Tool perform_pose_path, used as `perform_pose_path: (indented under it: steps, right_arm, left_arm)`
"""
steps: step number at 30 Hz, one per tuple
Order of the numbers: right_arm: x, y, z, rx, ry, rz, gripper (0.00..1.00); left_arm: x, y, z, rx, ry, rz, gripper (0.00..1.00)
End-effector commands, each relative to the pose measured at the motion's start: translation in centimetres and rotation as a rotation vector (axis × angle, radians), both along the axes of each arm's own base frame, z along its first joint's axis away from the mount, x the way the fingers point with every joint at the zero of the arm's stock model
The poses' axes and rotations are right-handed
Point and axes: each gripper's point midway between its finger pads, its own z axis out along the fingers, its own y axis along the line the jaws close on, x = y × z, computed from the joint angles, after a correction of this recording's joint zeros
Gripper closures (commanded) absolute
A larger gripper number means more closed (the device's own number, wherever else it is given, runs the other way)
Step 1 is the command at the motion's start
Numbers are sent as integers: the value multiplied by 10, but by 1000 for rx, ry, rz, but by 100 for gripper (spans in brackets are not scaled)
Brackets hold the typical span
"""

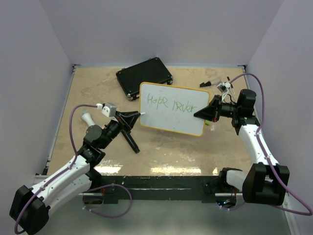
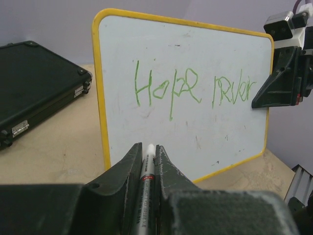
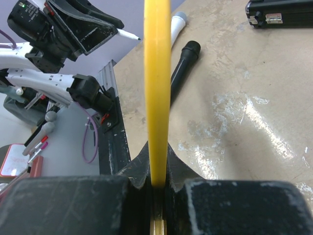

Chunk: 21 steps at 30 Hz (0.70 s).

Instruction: Write a sentence on the whiteboard

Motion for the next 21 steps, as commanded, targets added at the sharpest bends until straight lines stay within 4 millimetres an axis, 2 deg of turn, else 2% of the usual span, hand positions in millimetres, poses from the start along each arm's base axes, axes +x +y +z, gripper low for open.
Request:
perform_pose_path:
  steps: [1, 21]
  right_arm:
    - [-8, 1, 19, 8, -92, 47, 100]
    - [-7, 1, 19, 7, -90, 47, 100]
  left_arm:
    - [2, 1, 41, -17, -117, 6, 100]
    - [-3, -16, 25, 35, -53, -36, 100]
